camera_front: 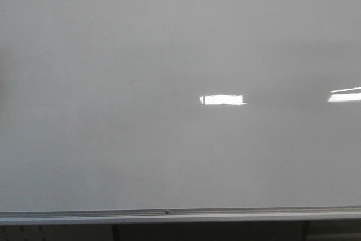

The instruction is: Write number 0 on whiteboard

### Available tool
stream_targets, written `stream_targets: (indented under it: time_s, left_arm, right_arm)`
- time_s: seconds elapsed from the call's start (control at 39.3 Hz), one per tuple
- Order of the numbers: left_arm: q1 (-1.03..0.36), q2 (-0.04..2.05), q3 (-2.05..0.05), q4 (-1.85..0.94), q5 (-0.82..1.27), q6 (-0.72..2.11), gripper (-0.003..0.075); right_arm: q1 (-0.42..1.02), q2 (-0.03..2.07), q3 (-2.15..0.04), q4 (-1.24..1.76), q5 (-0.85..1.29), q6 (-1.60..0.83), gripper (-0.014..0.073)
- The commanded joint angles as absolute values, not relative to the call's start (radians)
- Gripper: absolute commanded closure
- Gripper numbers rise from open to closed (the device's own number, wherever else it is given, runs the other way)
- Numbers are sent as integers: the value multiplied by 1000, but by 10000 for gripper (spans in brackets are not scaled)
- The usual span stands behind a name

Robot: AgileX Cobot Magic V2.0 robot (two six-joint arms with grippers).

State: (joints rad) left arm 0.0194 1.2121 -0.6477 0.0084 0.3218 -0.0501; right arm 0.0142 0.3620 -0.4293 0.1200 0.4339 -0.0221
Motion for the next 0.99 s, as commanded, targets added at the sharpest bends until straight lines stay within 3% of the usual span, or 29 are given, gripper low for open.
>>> stream_targets:
  time_s: [0.0, 0.28, 0.66, 0.87, 0.97]
  left_arm:
    - [17, 1299, -737, 8, 246, -54, 71]
    - [-21, 1500, -852, 28, 202, -54, 88]
    - [-21, 1596, -910, 28, 200, -54, 212]
    - [-21, 1596, -910, 28, 191, -54, 328]
    - [-21, 1596, -910, 28, 191, -54, 428]
  right_arm:
    - [15, 377, -467, 121, 353, -24, 158]
    - [15, 377, -467, 121, 353, -24, 158]
    - [15, 377, -467, 121, 350, -24, 158]
    - [15, 377, -467, 121, 350, -24, 158]
    - [15, 377, -467, 121, 350, -24, 158]
